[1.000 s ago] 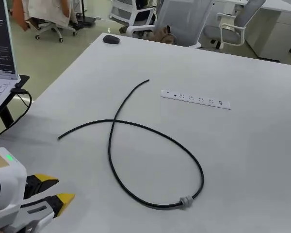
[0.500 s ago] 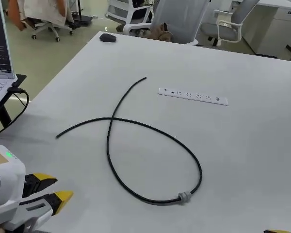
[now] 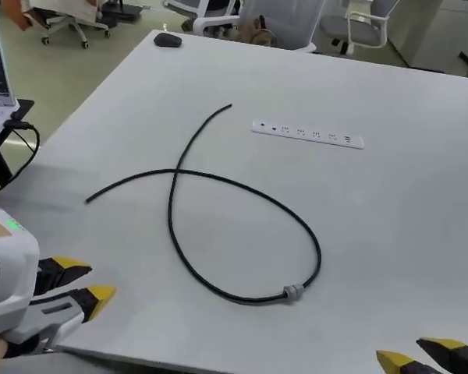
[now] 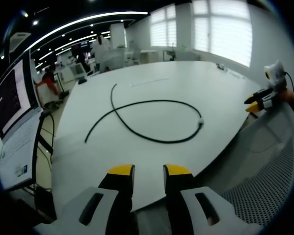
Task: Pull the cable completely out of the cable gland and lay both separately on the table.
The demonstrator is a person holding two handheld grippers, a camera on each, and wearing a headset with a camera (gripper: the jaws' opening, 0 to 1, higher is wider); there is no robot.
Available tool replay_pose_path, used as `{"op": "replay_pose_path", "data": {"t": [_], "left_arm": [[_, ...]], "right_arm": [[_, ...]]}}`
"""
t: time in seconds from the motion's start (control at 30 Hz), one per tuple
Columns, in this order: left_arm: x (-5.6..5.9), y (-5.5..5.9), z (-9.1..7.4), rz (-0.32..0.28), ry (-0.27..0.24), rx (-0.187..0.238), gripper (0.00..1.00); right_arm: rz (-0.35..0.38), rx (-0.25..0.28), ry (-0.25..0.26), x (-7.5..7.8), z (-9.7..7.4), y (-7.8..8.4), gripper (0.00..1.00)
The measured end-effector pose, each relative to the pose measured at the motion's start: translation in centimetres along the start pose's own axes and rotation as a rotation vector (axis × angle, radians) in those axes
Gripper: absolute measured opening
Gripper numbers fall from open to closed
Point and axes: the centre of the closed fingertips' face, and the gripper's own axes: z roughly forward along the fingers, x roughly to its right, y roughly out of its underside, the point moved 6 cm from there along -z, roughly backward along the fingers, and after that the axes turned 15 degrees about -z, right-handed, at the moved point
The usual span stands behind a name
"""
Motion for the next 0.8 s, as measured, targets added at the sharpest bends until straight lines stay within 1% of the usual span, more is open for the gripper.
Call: {"op": "replay_pose_path", "data": {"t": [0.07, 0.17, 0.23, 0.27, 0.3, 0.33, 0.37, 0.4, 0.43, 0.5, 0.53, 0.6, 0.63, 0.67, 0.7, 0.77, 0.8], "left_arm": [[0.0, -0.2, -0.1, -0.001, -0.001, 0.019, 0.25], [0.1, -0.2, -0.1, 0.006, 0.002, 0.014, 0.26], [0.1, -0.2, -0.2, 0.027, 0.002, 0.016, 0.25], [0.1, -0.6, -0.2, 0.059, 0.004, 0.039, 0.23], [0.3, -0.8, -0.3, 0.066, 0.014, 0.055, 0.23], [0.6, -0.8, -0.4, 0.051, 0.039, 0.056, 0.23], [0.7, -0.7, -0.3, 0.045, 0.052, 0.039, 0.23], [0.6, -0.4, -0.3, 0.081, 0.063, -0.017, 0.22], [0.5, -0.4, -0.2, 0.108, 0.061, -0.040, 0.22], [1.1, -1.2, -0.1, 0.177, 0.080, -0.054, 0.20], [1.7, -1.9, 0.0, 0.217, 0.094, -0.057, 0.21], [2.8, -2.9, 0.4, 0.281, 0.124, -0.064, 0.24], [3.8, -3.8, 0.9, 0.330, 0.144, -0.066, 0.25], [4.4, -4.3, 1.4, 0.334, 0.157, -0.059, 0.25], [5.8, -5.1, 2.2, 0.349, 0.197, -0.045, 0.25], [7.6, -5.9, 3.2, 0.377, 0.257, -0.023, 0.25], [8.9, -6.3, 3.9, 0.380, 0.288, -0.024, 0.24]], "right_arm": [[0.003, 0.000, 0.003, 0.1, 0.0, 0.0, 0.33], [0.001, -0.001, 0.002, 0.0, 0.0, 0.0, 0.33], [-0.005, -0.001, -0.003, -0.1, 0.0, 0.0, 0.32], [-0.009, -0.004, -0.007, -0.1, 0.0, 0.0, 0.31], [-0.010, -0.012, -0.011, -0.2, 0.0, 0.1, 0.31], [-0.011, -0.016, -0.012, -0.2, 0.0, 0.1, 0.31], [-0.013, -0.018, -0.012, -0.1, 0.0, 0.2, 0.32], [-0.012, -0.016, -0.013, -0.1, 0.0, 0.2, 0.32], [-0.013, -0.013, -0.014, -0.1, 0.0, 0.1, 0.32], [-0.013, -0.006, -0.010, -0.1, 0.0, 0.1, 0.31], [-0.012, 0.001, -0.005, -0.1, 0.0, 0.0, 0.30], [-0.006, 0.010, 0.000, 0.0, -0.1, -0.1, 0.30], [-0.006, 0.012, -0.001, 0.0, -0.1, -0.1, 0.30], [-0.006, 0.013, -0.003, 0.0, -0.1, -0.1, 0.29], [-0.006, 0.014, -0.006, 0.0, 0.0, -0.1, 0.29], [-0.006, 0.012, -0.009, 0.0, 0.0, -0.1, 0.29], [-0.006, 0.011, -0.010, -0.1, 0.0, 0.0, 0.29]]}}
